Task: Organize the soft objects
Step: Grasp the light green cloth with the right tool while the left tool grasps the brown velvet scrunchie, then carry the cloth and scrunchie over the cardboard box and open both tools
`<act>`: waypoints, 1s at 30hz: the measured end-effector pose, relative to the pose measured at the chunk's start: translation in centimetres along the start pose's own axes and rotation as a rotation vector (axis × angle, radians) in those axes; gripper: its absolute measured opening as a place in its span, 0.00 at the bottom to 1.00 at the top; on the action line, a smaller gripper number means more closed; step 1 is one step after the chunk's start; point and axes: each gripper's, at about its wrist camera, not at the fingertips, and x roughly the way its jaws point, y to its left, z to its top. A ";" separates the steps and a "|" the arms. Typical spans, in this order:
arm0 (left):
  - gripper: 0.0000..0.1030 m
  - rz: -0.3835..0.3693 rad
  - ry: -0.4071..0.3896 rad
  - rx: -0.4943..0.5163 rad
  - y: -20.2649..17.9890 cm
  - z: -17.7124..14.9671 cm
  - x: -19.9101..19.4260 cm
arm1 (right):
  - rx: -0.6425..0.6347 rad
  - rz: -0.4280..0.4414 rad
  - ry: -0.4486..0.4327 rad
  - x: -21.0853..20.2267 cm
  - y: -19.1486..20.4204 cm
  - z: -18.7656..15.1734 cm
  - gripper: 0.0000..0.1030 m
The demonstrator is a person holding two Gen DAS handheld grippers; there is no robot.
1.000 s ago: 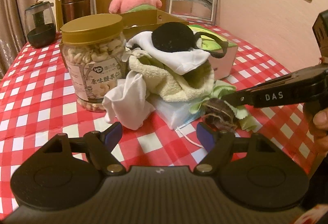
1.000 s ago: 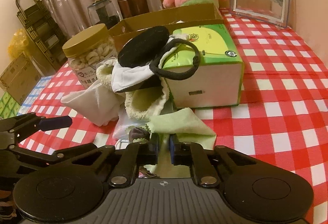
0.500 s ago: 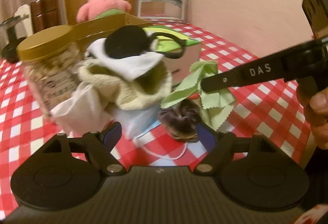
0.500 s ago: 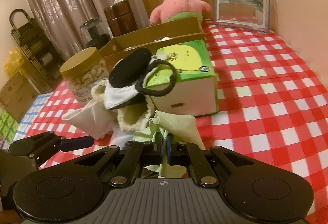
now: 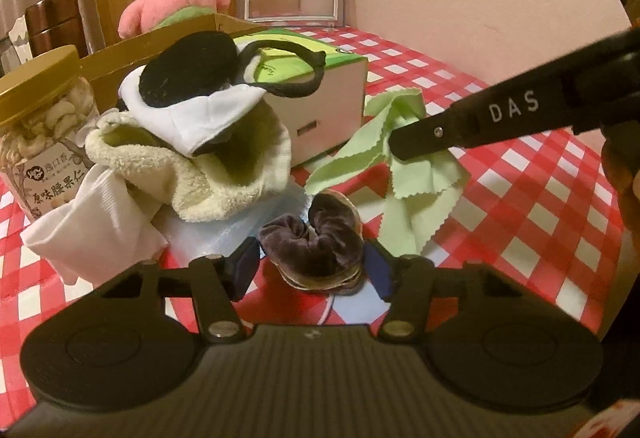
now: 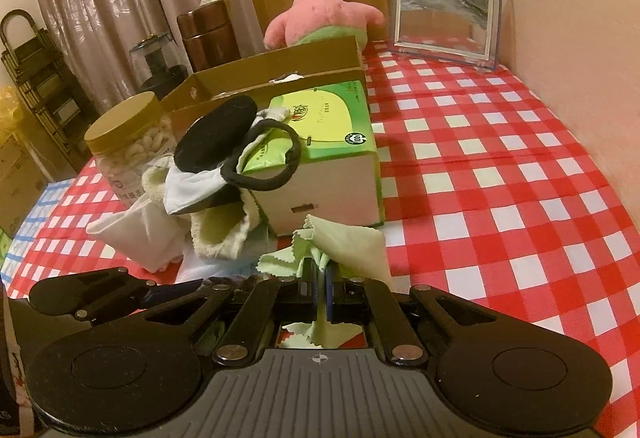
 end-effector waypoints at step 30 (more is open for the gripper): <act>0.12 0.071 -0.112 -0.113 4.1 4.6 -9.8 | -0.050 0.025 -0.125 -4.6 2.8 3.0 0.04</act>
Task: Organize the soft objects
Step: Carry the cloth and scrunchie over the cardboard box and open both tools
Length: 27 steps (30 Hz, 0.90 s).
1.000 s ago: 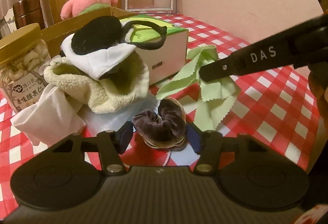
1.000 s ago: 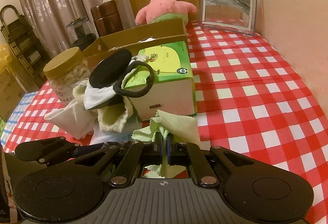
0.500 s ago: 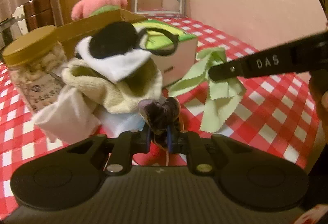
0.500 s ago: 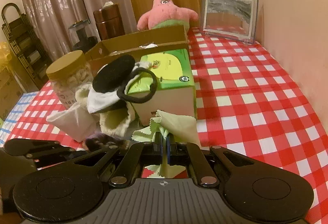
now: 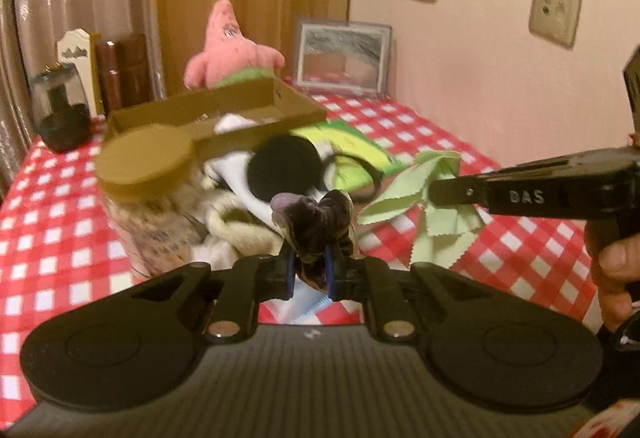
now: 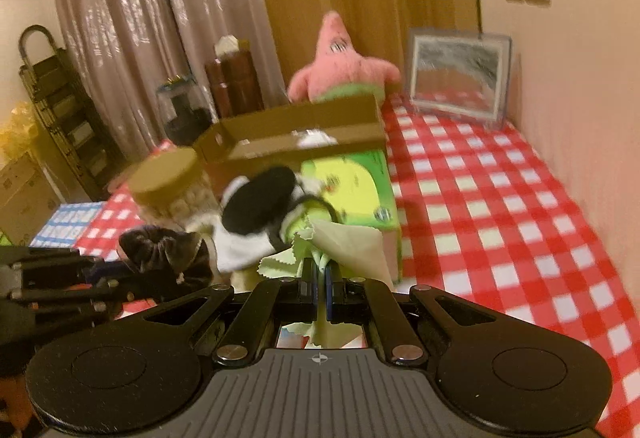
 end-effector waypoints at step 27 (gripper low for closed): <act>0.12 0.133 0.025 -0.048 17.8 15.8 9.3 | -0.072 0.146 -0.099 13.5 0.0 19.9 0.04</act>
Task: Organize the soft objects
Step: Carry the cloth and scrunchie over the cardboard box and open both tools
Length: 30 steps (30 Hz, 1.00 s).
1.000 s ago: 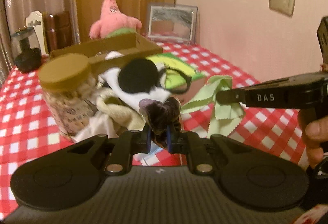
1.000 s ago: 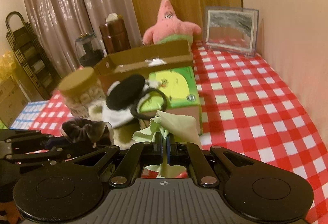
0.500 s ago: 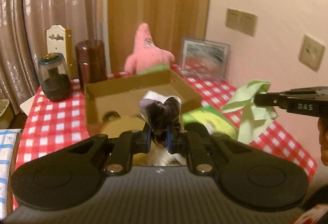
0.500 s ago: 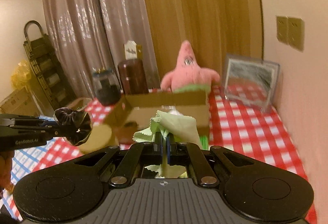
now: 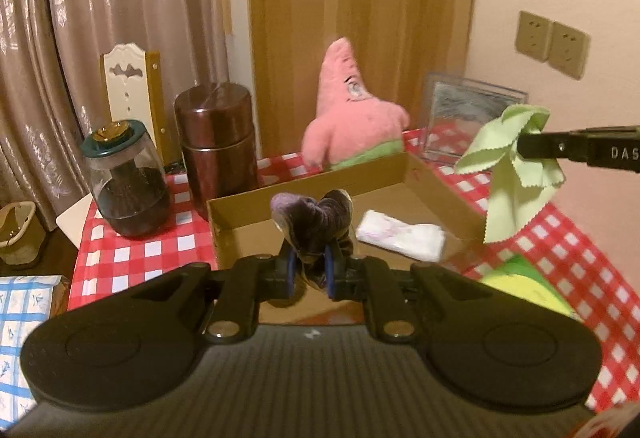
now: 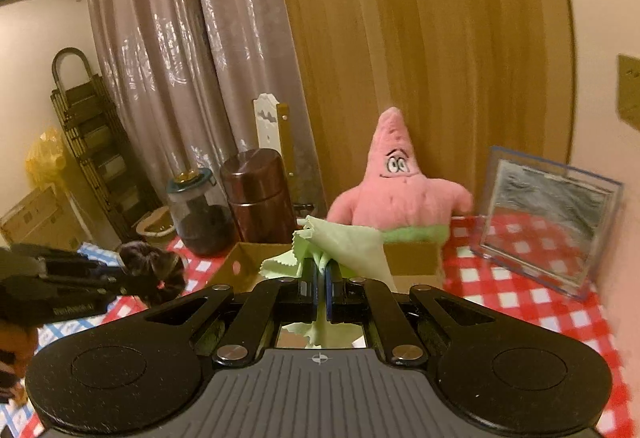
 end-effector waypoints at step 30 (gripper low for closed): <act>0.39 0.036 0.080 -0.061 5.1 -2.4 8.1 | -0.014 0.008 0.133 12.1 1.6 -1.6 0.04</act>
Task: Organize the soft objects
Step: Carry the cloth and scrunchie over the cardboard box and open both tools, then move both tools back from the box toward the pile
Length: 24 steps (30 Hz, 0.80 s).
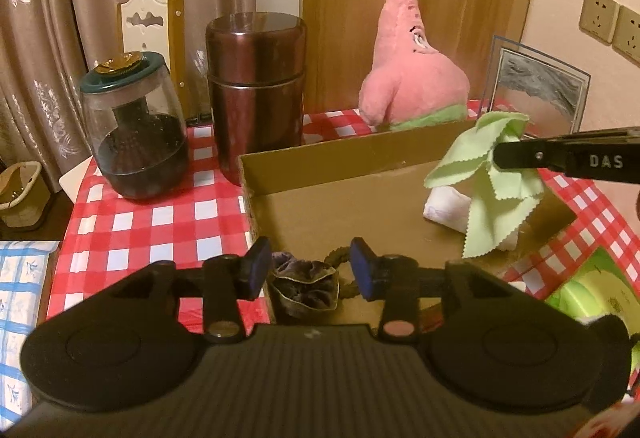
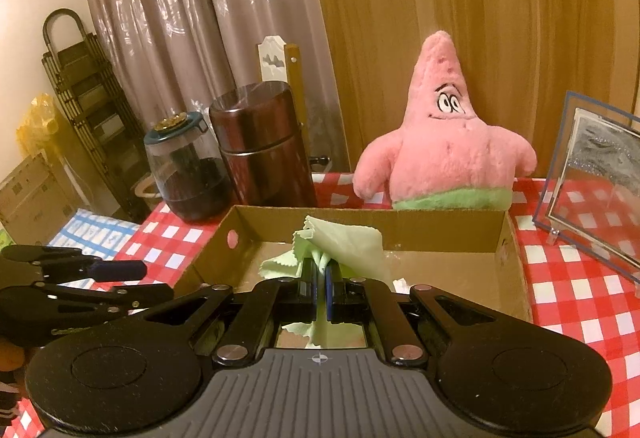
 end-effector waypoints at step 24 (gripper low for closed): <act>0.51 0.035 -0.081 -0.032 -0.1 -0.8 -6.0 | 0.003 -0.048 -0.050 -6.8 0.4 -1.5 0.72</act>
